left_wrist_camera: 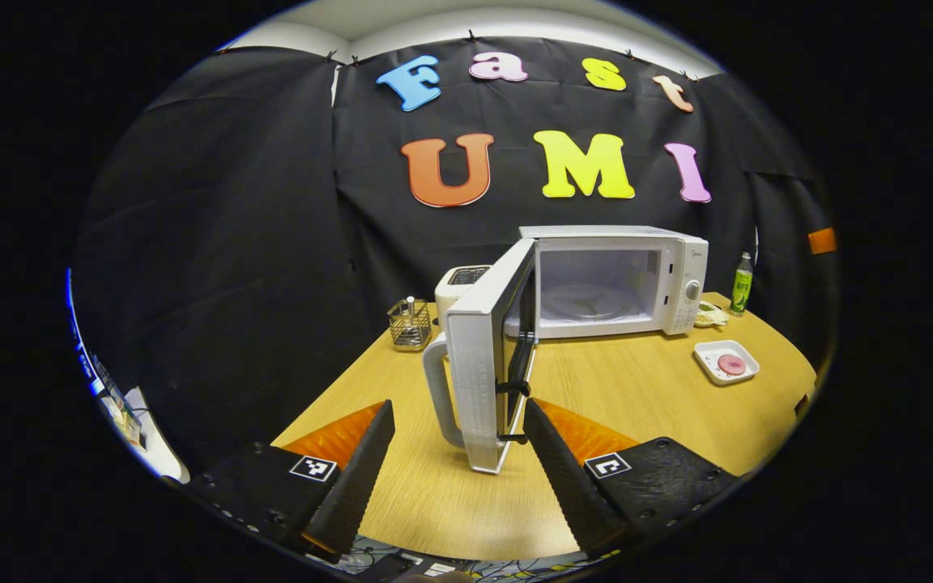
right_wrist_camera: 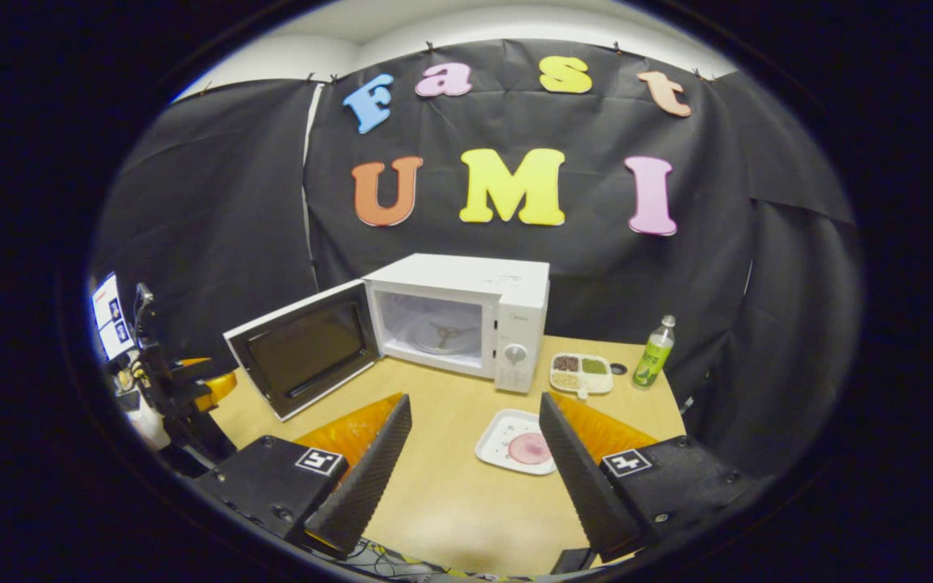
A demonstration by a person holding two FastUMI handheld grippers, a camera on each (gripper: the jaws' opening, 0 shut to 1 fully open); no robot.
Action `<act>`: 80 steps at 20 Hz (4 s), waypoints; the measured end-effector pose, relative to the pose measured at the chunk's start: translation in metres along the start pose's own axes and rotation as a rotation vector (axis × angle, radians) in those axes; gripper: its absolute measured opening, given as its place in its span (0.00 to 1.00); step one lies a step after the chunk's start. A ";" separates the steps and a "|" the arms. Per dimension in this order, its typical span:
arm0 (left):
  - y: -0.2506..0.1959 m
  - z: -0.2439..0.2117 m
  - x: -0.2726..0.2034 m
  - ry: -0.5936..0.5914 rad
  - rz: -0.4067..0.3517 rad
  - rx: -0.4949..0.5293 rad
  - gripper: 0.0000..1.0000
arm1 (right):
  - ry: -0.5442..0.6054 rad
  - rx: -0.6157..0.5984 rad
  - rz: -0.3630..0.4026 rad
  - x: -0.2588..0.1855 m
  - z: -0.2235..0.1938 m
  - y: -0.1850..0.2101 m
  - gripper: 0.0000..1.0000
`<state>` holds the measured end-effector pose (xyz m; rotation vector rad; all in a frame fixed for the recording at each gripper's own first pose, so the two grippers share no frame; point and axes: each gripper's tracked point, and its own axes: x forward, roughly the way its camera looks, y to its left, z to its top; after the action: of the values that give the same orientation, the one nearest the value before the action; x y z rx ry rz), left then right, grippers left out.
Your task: Open the microwave oven with the left hand, put the food in, and close the microwave oven.
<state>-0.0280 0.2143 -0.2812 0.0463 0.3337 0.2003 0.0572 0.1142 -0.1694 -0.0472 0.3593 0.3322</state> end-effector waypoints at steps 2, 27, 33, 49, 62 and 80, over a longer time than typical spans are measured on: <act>-0.021 0.011 -0.004 -0.020 -0.036 -0.010 0.95 | 0.043 0.024 -0.020 0.013 -0.018 -0.012 0.96; -0.203 0.131 -0.025 -0.064 -0.101 0.029 0.95 | 0.604 0.352 0.104 0.226 -0.203 -0.126 0.58; -0.217 0.135 -0.027 -0.046 -0.040 0.016 0.95 | 0.774 0.308 0.114 0.227 -0.206 -0.128 0.13; -0.232 0.164 -0.027 -0.068 -0.051 0.046 0.95 | 0.715 0.695 0.352 0.220 -0.178 -0.091 0.04; -0.165 0.170 -0.036 -0.036 -0.152 0.108 0.95 | 0.311 0.946 0.312 0.258 -0.083 0.033 0.04; -0.100 0.131 -0.008 0.022 -0.181 0.111 0.95 | -0.070 1.370 -0.064 0.405 -0.031 0.122 0.04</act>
<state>0.0268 0.1135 -0.1629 0.1229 0.3689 0.0030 0.3645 0.3519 -0.3394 1.2887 0.4531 -0.0282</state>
